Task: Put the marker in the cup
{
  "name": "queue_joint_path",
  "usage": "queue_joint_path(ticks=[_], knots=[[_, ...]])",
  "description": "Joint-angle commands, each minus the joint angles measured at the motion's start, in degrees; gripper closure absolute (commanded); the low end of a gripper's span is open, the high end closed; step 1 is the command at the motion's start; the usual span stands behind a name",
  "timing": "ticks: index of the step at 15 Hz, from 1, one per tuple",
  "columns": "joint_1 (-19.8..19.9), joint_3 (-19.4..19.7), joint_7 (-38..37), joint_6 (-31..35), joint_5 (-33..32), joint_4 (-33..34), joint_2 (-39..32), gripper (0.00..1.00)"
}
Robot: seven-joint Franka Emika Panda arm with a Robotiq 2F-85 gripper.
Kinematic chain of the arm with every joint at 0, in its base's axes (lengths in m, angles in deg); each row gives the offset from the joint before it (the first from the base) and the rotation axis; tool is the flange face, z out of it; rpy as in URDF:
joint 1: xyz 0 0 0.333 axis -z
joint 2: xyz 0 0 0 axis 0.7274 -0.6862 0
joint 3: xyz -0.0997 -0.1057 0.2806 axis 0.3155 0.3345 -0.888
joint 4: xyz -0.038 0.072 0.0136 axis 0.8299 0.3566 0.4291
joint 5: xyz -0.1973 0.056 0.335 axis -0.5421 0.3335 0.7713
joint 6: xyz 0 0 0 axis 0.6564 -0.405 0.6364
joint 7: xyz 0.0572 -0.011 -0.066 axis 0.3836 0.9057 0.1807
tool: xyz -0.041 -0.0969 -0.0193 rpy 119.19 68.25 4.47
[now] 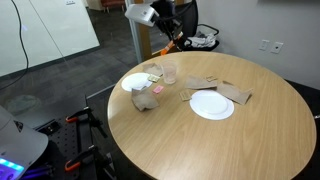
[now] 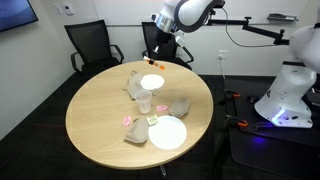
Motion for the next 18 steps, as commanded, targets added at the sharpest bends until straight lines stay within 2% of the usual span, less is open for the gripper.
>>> queue_joint_path(ticks=[1, 6, 7, 9, 11, 12, 14, 18], knots=[[-0.69, -1.23, 3.49, 2.36, 4.48, 2.63, -2.19, 0.95], [0.85, -5.68, 21.02, 2.43, 22.7, 6.9, -5.65, 0.95], [-0.52, -3.99, 15.75, 2.49, 17.66, 4.09, -3.69, 0.8], [-0.42, -4.6, 19.12, 2.49, 21.02, 5.43, -4.87, 0.8], [-0.27, -4.66, 19.31, 2.49, 21.16, 5.98, -5.42, 0.8], [-0.18, -4.69, 19.31, 2.49, 21.16, 6.06, -5.52, 0.95], [2.27, -8.35, 31.36, 2.51, 32.08, 8.81, -7.39, 0.95], [6.61, -13.85, 49.92, -0.72, 46.4, 12.09, -8.39, 0.95]])
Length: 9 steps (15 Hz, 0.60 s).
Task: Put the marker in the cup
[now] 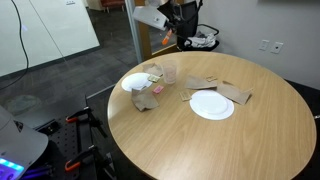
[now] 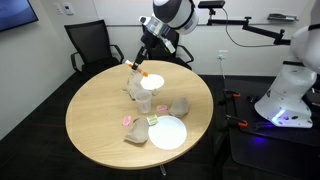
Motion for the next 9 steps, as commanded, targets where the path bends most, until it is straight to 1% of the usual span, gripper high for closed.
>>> queue_joint_path(ticks=[1, 3, 5, 6, 7, 9], knots=[[4.88, -4.6, 15.83, -4.15, 10.45, 4.06, -1.44, 0.95], [7.22, -5.69, 24.82, -8.69, 15.09, 5.0, -1.71, 0.95], [9.41, -5.56, 33.82, -14.51, 18.87, 5.11, -2.02, 0.95], [10.18, -4.9, 38.4, -17.61, 20.66, 4.67, -2.16, 0.95], [5.56, 1.47, 42.8, -21.44, 23.0, 4.25, -2.1, 0.95], [4.96, 4.94, 49.0, -27.63, 24.89, 3.96, -3.12, 0.95]])
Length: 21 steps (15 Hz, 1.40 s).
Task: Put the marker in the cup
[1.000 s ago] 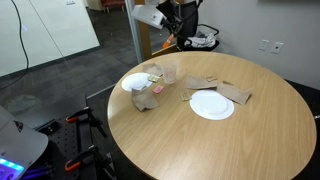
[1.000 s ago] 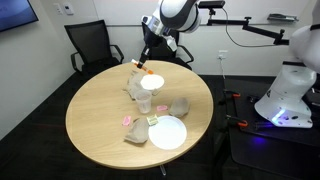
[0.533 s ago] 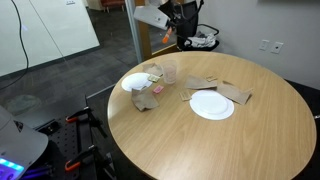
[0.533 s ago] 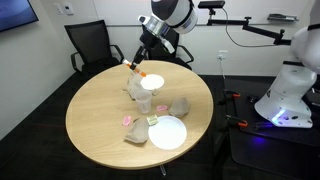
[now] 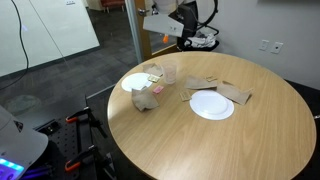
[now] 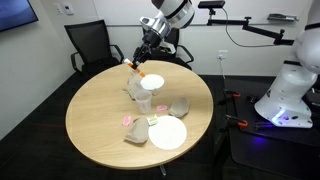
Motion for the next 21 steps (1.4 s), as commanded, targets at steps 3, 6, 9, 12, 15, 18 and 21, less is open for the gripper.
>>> queue_joint_path(ticks=[3, 6, 9, 12, 15, 18, 21], knots=[[-3.7, 9.95, 16.07, -13.82, 5.45, 0.39, -3.26, 0.95], [-5.64, 12.03, 20.53, -14.92, 7.6, 0.24, -4.31, 0.95], [-7.28, 13.56, 19.56, -14.46, 6.88, 0.0, -4.76, 0.8], [-8.27, 13.63, 19.59, -14.4, 6.84, 0.04, -4.85, 0.95], [-7.99, 14.22, 24.65, -15.57, 9.01, 0.73, -5.97, 0.95], [-7.46, 14.46, 31.13, -17.9, 13.13, 0.89, -6.93, 0.95], [-7.36, 15.17, 37.36, -21.77, 17.91, 0.95, -8.17, 0.95]])
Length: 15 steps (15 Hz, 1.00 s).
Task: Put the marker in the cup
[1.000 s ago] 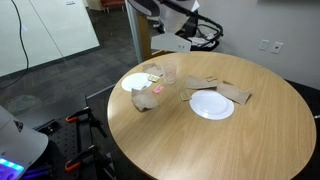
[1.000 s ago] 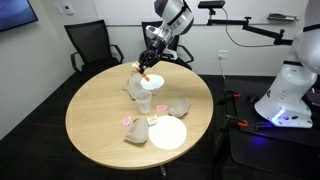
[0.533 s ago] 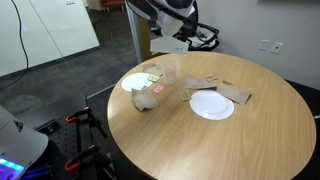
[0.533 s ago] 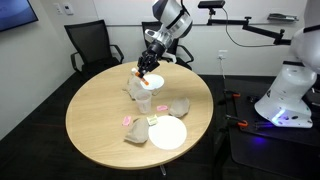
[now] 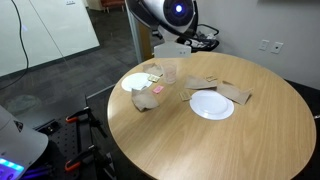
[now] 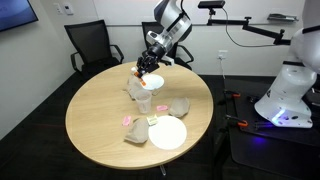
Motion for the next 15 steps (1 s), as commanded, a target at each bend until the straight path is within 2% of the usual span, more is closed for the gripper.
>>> queue_joint_path(ticks=[1, 5, 15], knots=[[-0.14, 1.55, 6.74, -5.68, 4.92, 0.94, -1.7, 0.95], [-0.64, 2.73, 9.89, -8.64, 6.54, 1.26, -4.32, 0.95], [-0.55, 3.76, 10.04, -10.6, 8.35, 3.13, -11.03, 0.95]])
